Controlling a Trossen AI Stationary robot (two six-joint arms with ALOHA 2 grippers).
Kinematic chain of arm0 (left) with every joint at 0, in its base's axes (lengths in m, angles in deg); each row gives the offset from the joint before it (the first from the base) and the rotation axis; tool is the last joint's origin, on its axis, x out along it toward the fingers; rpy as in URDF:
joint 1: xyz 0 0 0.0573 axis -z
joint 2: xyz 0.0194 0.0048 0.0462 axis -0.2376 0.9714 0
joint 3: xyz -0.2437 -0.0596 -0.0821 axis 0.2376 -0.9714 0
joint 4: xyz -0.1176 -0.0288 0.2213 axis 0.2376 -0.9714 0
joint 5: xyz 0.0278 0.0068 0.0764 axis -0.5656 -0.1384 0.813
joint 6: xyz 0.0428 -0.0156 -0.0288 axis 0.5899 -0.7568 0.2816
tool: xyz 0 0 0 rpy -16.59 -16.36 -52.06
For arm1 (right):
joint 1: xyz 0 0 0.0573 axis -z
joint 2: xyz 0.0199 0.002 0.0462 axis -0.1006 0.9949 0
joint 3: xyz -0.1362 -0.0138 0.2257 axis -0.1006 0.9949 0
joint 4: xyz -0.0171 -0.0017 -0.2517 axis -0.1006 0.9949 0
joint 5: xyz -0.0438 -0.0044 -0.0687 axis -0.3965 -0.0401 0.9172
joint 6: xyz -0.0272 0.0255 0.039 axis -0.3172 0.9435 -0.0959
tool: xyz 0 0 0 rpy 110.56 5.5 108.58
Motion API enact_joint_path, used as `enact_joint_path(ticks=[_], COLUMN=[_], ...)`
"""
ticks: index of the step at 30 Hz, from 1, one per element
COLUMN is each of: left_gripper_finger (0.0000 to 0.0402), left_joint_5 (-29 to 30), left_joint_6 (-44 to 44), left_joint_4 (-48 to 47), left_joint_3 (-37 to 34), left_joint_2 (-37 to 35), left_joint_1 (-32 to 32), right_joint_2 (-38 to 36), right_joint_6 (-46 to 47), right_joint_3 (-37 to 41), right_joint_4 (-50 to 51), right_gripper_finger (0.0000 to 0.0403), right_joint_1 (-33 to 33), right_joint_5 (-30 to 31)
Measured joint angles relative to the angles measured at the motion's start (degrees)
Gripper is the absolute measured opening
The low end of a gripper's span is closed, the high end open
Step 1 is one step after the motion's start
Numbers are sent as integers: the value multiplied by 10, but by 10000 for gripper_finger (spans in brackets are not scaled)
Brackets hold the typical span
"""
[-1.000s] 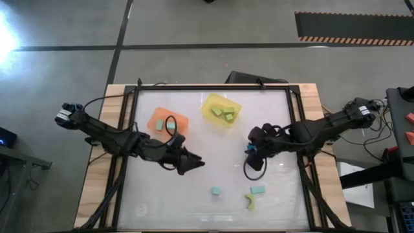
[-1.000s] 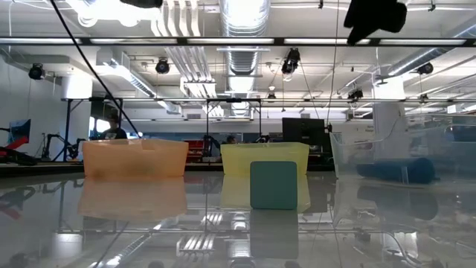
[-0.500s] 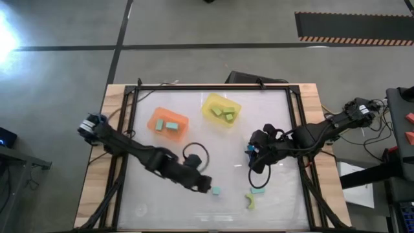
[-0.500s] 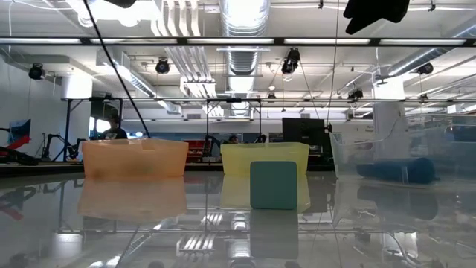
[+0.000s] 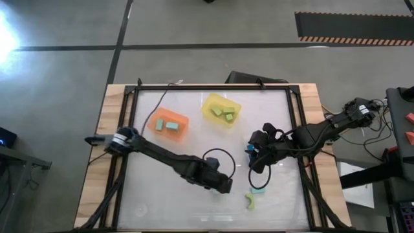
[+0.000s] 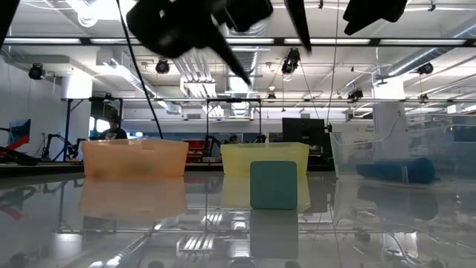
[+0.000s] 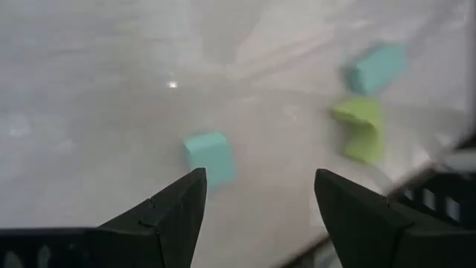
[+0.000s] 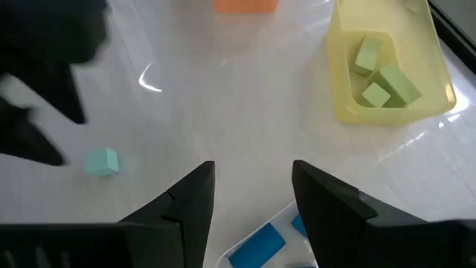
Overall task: Sort & place blocks by color
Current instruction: Put the light blue block into the orange bin
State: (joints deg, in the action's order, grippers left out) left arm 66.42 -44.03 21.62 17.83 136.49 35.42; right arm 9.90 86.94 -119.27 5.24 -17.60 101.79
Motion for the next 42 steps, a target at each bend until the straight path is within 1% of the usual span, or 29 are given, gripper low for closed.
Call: enact_joint_path(ticks=[4, 8, 12, 18, 22, 28, 34, 42], left_gripper_finger=[234, 234, 234, 234, 234, 234, 234, 234], left_joint_5=[0, -18, -19, -15, 2, 15, 22, 30], left_joint_6=[-24, -26, -25, -27, -28, -35, -43, -44], left_joint_4=[4, 2, -4, -3, 8, 76, 6, 42], left_joint_3=[0, 0, -1, -26, -34, -34, -36, -33], left_joint_2=[35, 52, 54, 54, 54, 54, 54, 54], left_joint_1=[-6, -5, -3, -1, 6, 21, 28, 31], right_joint_2=[0, 0, 0, 0, 0, 0, 0, 0], right_joint_6=[-1, 0, 0, 1, 1, 1, 1, 7], right_joint_3=[0, 1, 2, 2, 2, 2, 2, 2], right_joint_4=[0, 0, 0, 0, 0, 0, 0, 0], right_gripper_finger=[171, 169, 169, 166, 166, 166, 166, 166], right_joint_1=[0, 0, 0, 0, 0, 0, 0, 0], right_joint_5=[0, 0, 0, 0, 0, 0, -1, -1])
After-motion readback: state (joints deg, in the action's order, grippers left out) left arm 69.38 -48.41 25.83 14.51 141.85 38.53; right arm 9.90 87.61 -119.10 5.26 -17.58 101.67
